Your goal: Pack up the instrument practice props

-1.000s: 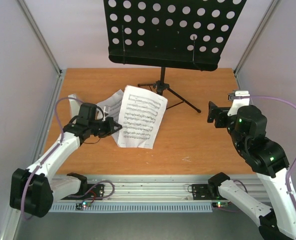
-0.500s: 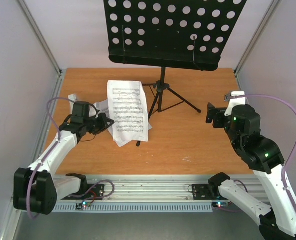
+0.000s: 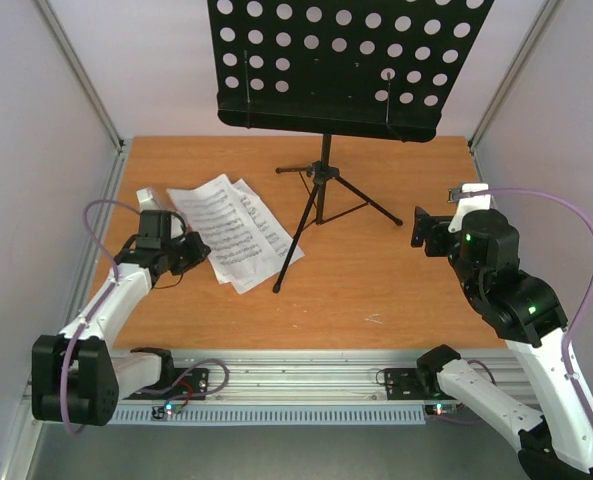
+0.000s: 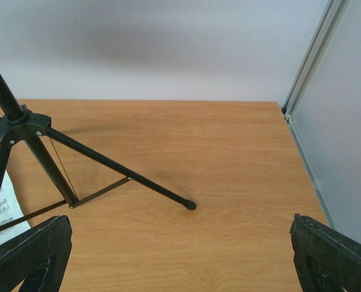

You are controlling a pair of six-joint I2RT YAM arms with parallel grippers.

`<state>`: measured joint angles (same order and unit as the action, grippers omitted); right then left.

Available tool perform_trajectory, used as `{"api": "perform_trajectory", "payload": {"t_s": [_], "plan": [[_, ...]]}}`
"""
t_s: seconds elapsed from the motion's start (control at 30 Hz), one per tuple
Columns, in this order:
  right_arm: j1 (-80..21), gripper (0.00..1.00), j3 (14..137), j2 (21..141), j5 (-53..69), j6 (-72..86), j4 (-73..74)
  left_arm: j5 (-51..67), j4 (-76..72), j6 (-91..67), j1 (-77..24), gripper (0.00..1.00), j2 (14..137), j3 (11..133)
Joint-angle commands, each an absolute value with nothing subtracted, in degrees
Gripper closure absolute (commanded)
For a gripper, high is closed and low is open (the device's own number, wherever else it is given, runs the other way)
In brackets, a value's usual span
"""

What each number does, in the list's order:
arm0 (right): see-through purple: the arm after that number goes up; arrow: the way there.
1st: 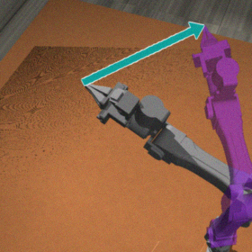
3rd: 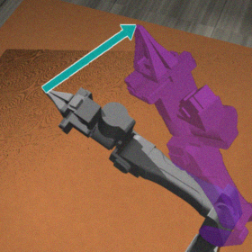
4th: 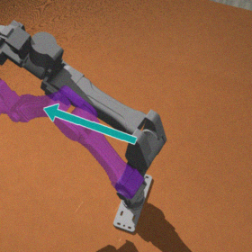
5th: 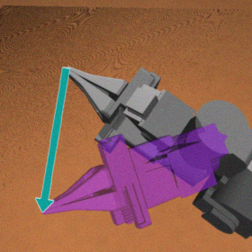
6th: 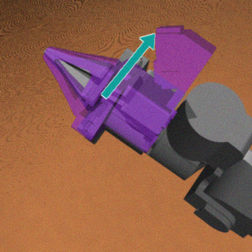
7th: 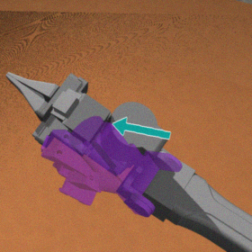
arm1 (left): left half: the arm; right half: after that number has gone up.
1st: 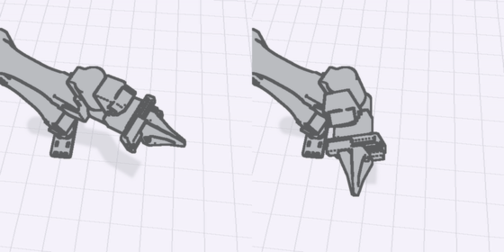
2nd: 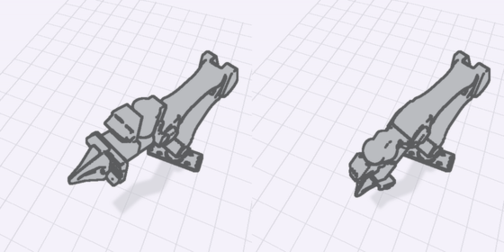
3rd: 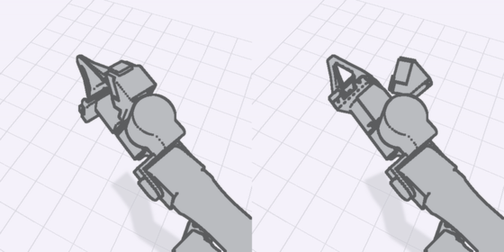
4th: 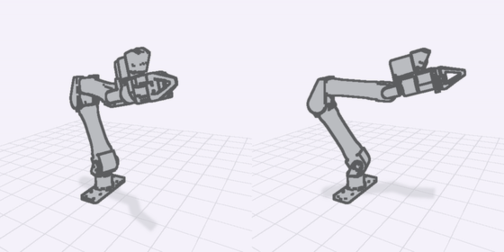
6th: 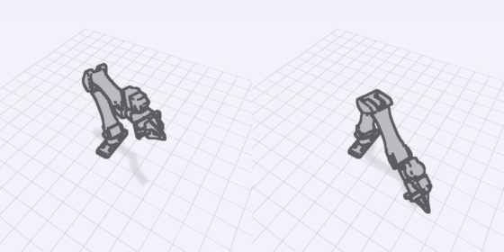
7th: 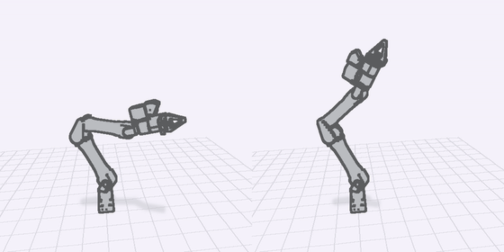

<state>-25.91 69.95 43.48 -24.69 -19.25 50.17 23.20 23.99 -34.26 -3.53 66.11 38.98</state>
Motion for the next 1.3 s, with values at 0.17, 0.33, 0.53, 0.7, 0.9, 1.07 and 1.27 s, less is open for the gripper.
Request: {"api": "perform_trajectory", "payload": {"t_s": [0.17,0.33,0.53,0.7,0.9,1.07,1.27], "plan": [[-25.66,0.01,69.18,43.65,-25.75,-16.34,50.93,17.81,24.60,-29.97,-3.22,1.00,68.33,38.71],[-25.64,0.01,69.20,43.79,-26.13,-14.29,50.81,18.01,25.35,-30.87,-3.22,0.89,67.74,39.33],[-25.66,0.02,68.68,42.82,-13.46,-14.77,49.91,16.36,29.92,-31.42,-3.13,0.21,62.55,42.03],[-25.66,0.01,66.64,41.14,-15.67,-12.61,50.00,11.30,38.28,-30.57,-3.17,0.01,55.24,46.17],[-25.66,0.01,64.75,39.71,-7.09,-11.69,48.61,9.92,41.95,-29.56,-3.46,0.01,43.30,49.33],[-25.66,0.02,63.12,37.48,-5.16,-10.50,48.57,13.67,39.38,-30.23,-9.18,0.08,43.70,51.48],[-25.66,0.02,61.42,34.37,2.00,-11.77,46.46,12.55,31.32,-29.89,-24.68,0.09,52.82,53.98]]}}
